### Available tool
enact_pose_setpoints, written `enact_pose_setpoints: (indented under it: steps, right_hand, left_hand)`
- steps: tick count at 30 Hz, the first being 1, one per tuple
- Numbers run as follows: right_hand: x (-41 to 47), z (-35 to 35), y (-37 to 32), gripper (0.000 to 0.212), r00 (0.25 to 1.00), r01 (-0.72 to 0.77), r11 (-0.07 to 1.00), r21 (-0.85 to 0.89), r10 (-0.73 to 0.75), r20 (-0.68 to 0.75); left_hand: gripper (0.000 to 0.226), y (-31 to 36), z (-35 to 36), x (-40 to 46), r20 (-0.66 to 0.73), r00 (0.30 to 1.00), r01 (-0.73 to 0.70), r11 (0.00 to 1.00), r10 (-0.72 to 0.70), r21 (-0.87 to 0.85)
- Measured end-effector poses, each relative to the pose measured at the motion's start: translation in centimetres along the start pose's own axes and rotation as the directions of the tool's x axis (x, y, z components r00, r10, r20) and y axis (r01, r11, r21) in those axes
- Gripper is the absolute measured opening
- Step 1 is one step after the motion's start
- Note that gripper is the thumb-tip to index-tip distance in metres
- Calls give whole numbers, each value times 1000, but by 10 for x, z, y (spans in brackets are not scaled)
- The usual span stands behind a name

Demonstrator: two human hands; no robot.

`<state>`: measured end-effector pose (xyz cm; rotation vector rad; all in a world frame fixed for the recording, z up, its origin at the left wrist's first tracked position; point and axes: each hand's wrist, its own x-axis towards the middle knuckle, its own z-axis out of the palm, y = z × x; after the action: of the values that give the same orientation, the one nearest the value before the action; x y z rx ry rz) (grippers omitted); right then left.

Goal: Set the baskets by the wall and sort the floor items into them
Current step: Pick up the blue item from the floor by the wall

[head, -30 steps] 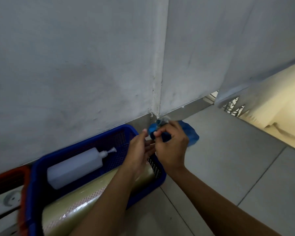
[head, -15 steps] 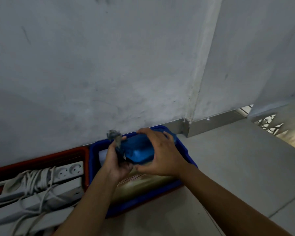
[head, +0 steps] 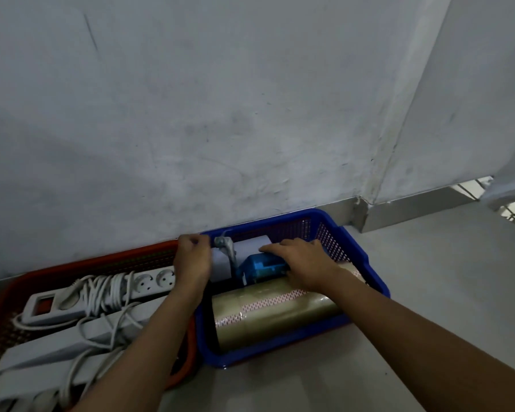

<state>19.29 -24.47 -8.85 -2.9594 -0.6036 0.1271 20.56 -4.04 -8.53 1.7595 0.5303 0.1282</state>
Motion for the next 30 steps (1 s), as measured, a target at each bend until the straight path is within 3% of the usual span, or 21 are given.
enact_pose_setpoints:
  steps: [1, 3, 4, 6, 8, 12, 15, 18, 21, 24, 30]
  right_hand:
    - [3, 2, -2, 64, 1000, -1, 999, 34, 1, -13]
    - [11, 7, -12, 61, 998, 10, 992, 126, -2, -59]
    - [14, 10, -16, 55, 997, 24, 988, 155, -13, -73]
    - [20, 13, -21, 41, 996, 51, 982, 184, -36, -85]
    - [22, 15, -21, 35, 994, 64, 969, 238, -41, -99]
    - [17, 23, -15, 32, 986, 40, 936, 349, 19, -164]
    - [11, 34, -8, 28, 949, -100, 941, 323, 188, -254]
    - [11, 33, -6, 32, 902, -278, 942, 189, 323, -285]
    - [18, 26, -13, 33, 921, -270, 958, 99, 287, -264]
    - [10, 29, -14, 35, 931, -229, 972, 57, 235, -278]
    - [-1, 37, -11, 37, 936, -157, 987, 42, 162, -313]
  left_hand:
    - [28, -3, 1, -5, -4, 986, -163, 981, 164, 104]
    - [26, -11, 8, -18, 100, 874, -483, 827, 476, 286]
    - [25, -16, 13, -24, 202, 809, -587, 736, 552, 337]
    - [24, -30, 20, -30, 387, 738, -675, 614, 554, 409]
    - [26, -41, 20, -32, 449, 729, -684, 565, 516, 461]
    - [26, -44, 18, -27, 415, 726, -683, 507, 548, 525]
    - [20, -40, 19, -22, 427, 726, -687, 537, 539, 489]
    - [17, -41, 24, -22, 415, 743, -670, 582, 526, 461]
    - [16, -39, 27, -18, 366, 795, -605, 670, 484, 429]
    - [13, -35, 25, -19, 379, 816, -573, 696, 436, 434]
    - [6, -43, 26, -33, 382, 773, -630, 541, 506, 557]
